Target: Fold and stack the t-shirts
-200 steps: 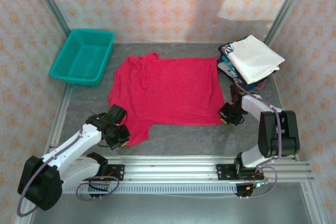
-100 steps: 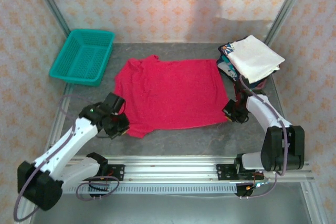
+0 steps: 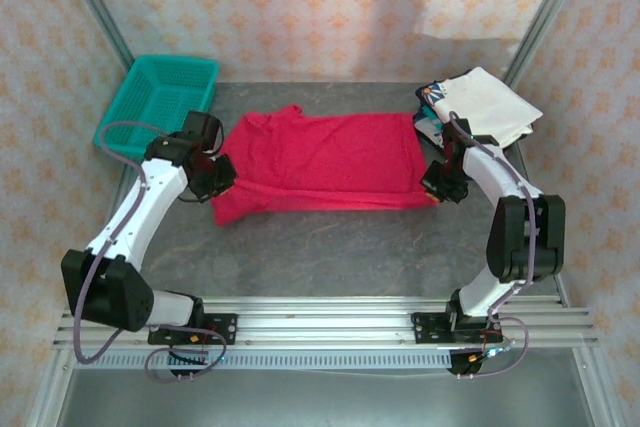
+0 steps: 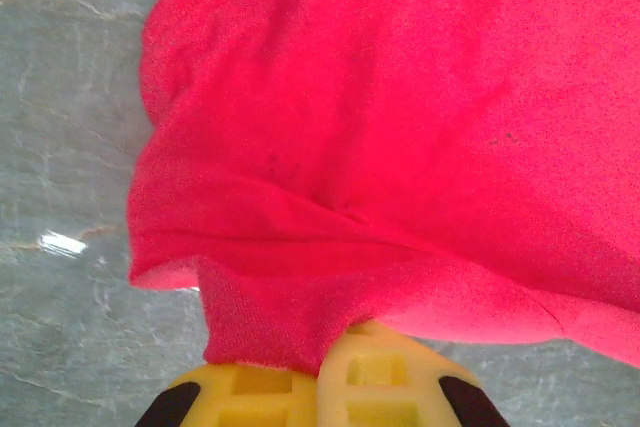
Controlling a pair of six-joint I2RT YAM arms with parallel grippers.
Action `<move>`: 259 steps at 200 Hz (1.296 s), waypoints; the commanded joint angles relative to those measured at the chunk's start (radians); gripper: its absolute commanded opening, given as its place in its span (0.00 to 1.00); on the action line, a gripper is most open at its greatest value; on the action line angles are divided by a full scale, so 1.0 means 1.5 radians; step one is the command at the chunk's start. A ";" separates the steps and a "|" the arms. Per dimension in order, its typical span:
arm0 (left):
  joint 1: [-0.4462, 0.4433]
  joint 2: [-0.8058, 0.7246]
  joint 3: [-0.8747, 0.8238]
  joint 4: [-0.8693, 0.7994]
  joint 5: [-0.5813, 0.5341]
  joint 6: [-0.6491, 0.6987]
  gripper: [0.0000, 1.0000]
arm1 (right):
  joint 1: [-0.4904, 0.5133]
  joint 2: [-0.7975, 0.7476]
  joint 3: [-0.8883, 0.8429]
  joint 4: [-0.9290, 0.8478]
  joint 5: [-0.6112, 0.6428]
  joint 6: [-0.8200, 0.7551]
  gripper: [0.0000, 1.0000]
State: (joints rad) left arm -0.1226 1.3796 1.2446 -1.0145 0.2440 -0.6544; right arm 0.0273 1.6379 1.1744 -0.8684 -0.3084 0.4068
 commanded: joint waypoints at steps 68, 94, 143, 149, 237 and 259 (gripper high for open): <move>0.065 0.073 0.083 -0.025 -0.015 0.123 0.00 | -0.011 0.103 0.117 -0.032 0.044 -0.057 0.00; 0.068 0.115 0.100 -0.016 -0.012 0.141 0.00 | -0.011 0.133 0.143 -0.037 0.044 -0.066 0.00; 0.067 0.207 0.179 -0.027 -0.022 0.179 0.00 | -0.011 0.178 0.182 -0.042 0.063 -0.078 0.00; 0.068 0.219 0.191 -0.030 -0.021 0.184 0.00 | -0.011 0.183 0.186 -0.043 0.065 -0.079 0.00; 0.067 0.368 0.305 -0.061 -0.017 0.228 0.00 | -0.013 0.238 0.208 -0.032 0.069 -0.078 0.01; 0.067 0.358 0.284 -0.052 -0.010 0.218 0.00 | -0.013 0.240 0.215 -0.034 0.067 -0.074 0.02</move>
State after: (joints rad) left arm -0.0364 1.9251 1.6695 -1.0592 0.2497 -0.3382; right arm 0.0193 1.9892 1.4609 -0.9001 -0.2508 0.3012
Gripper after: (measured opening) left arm 0.040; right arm 0.051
